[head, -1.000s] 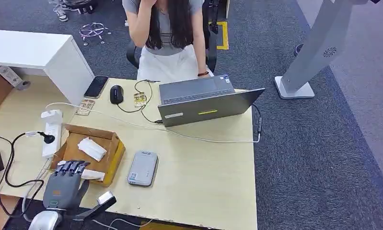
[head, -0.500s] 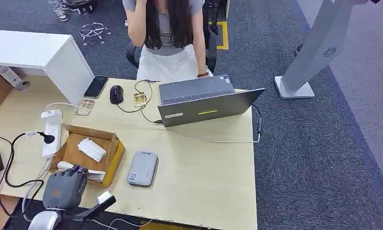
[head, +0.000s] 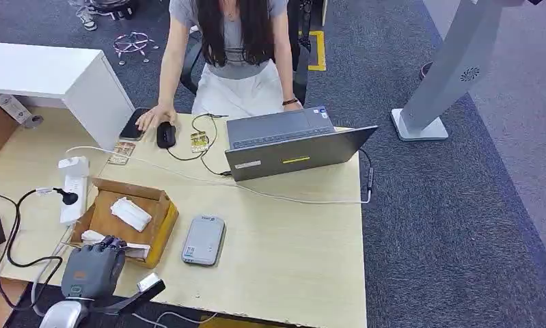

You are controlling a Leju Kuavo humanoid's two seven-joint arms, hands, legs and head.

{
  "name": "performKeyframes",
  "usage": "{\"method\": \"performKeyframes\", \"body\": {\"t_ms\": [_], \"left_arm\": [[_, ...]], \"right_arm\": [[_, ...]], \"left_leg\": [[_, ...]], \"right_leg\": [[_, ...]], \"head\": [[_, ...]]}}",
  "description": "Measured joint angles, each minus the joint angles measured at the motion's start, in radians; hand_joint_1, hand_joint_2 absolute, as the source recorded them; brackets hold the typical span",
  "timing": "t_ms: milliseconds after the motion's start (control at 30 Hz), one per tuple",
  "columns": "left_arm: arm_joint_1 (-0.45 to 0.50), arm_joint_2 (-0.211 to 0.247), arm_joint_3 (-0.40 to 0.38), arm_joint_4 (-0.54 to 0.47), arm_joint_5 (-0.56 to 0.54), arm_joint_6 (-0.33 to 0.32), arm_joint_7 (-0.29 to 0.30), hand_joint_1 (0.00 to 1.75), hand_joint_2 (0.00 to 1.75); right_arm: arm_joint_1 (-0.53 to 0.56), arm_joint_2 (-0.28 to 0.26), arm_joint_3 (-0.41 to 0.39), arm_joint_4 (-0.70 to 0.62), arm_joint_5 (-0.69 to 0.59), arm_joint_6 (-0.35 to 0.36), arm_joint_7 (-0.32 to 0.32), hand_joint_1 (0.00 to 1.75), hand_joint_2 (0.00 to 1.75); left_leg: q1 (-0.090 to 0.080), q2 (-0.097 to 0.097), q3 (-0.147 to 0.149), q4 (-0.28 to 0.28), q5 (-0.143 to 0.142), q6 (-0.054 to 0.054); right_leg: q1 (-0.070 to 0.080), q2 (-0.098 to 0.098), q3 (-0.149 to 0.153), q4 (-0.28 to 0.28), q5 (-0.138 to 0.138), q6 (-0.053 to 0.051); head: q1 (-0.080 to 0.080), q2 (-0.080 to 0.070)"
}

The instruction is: Pass the card to the sensor for recognition and then transmit it.

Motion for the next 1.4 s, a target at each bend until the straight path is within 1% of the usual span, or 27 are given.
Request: {"method": "performKeyframes", "body": {"t_ms": [133, 267, 400, 567, 733, 967, 1200, 1333, 1400], "left_arm": [[0.0, 0.0, 0.0, -0.004, 0.0, 0.003, 0.0, 1.75, 1.75], [-0.005, 0.003, -0.003, -0.034, -0.008, 0.0, -0.002, 1.75, 1.75], [-0.027, 0.018, -0.018, -0.073, -0.025, -0.018, 0.013, 1.75, 1.75], [-0.072, 0.044, -0.064, -0.116, -0.037, -0.044, 0.032, 1.75, 1.75], [-0.135, 0.072, -0.116, -0.152, -0.034, -0.063, 0.052, 1.75, 1.75], [-0.236, 0.103, -0.158, -0.169, 0.028, -0.081, 0.062, 1.75, 1.75], [-0.373, 0.121, -0.182, -0.169, 0.069, -0.123, 0.063, 1.75, 1.75], [-0.46, 0.142, -0.182, -0.164, 0.104, -0.152, 0.064, 1.75, 1.75], [-0.503, 0.149, -0.182, -0.154, 0.108, -0.163, 0.074, 1.75, 1.75]], "right_arm": [[0.0, 0.0, 0.0, 0.0, 0.005, 0.0, -0.001, 0.0, 1.75], [0.0, 0.0, -0.001, 0.0, 0.007, 0.0, -0.002, 0.0, 1.75], [0.0, 0.0, -0.002, 0.0, 0.008, 0.0, -0.002, 0.0, 1.75], [-0.001, 0.0, -0.003, 0.0, 0.011, 0.0, -0.003, 0.0, 1.75], [-0.001, 0.0, -0.005, 0.0, 0.016, 0.0, -0.004, 0.0, 1.75], [-0.004, 0.0, -0.01, 0.0, 0.019, 0.0, -0.003, 0.0, 1.75], [-0.011, 0.001, -0.01, 0.0, 0.027, 0.003, -0.002, 0.0, 1.75], [-0.015, 0.002, -0.01, 0.0, 0.031, 0.009, -0.002, 0.0, 1.75], [-0.015, 0.002, -0.01, 0.0, 0.04, 0.012, 0.003, 0.0, 1.75]], "left_leg": [[0.0, 0.0, 0.0, 0.0, 0.0, 0.0], [0.0, 0.0, 0.0, 0.0, 0.0, 0.0], [0.0, 0.0, 0.0, 0.0, 0.0, 0.0], [0.0, 0.0, 0.0, 0.0, 0.0, 0.0], [0.0, 0.0, 0.0, 0.0, 0.0, 0.0], [0.0, 0.0, 0.0, 0.0, 0.001, 0.0], [0.0, 0.0, 0.001, 0.001, 0.002, -0.001], [0.0, 0.0, 0.001, 0.0, 0.002, -0.001], [0.0, 0.0, 0.0, 0.001, 0.002, -0.001]], "right_leg": [[0.0, 0.0, 0.0, 0.0, 0.0, 0.0], [0.0, 0.0, -0.001, 0.0, 0.0, 0.0], [0.0, 0.0, 0.0, 0.0, 0.0, 0.0], [0.0, 0.0, 0.0, 0.0, 0.0, 0.0], [0.0, 0.0, 0.0, 0.0, 0.0, 0.0], [0.0, 0.0, -0.001, 0.0, 0.0, 0.0], [0.0, 0.001, -0.001, 0.0, 0.002, -0.002], [0.0, 0.001, -0.001, 0.0, 0.002, -0.002], [0.0, 0.001, -0.002, 0.0, 0.002, -0.002]], "head": [[0.0, 0.0], [0.0, 0.0], [0.0, 0.0], [0.0, 0.0], [0.0, 0.0], [0.0, 0.0], [0.0, 0.0], [0.0, 0.0], [0.0, 0.0]]}}
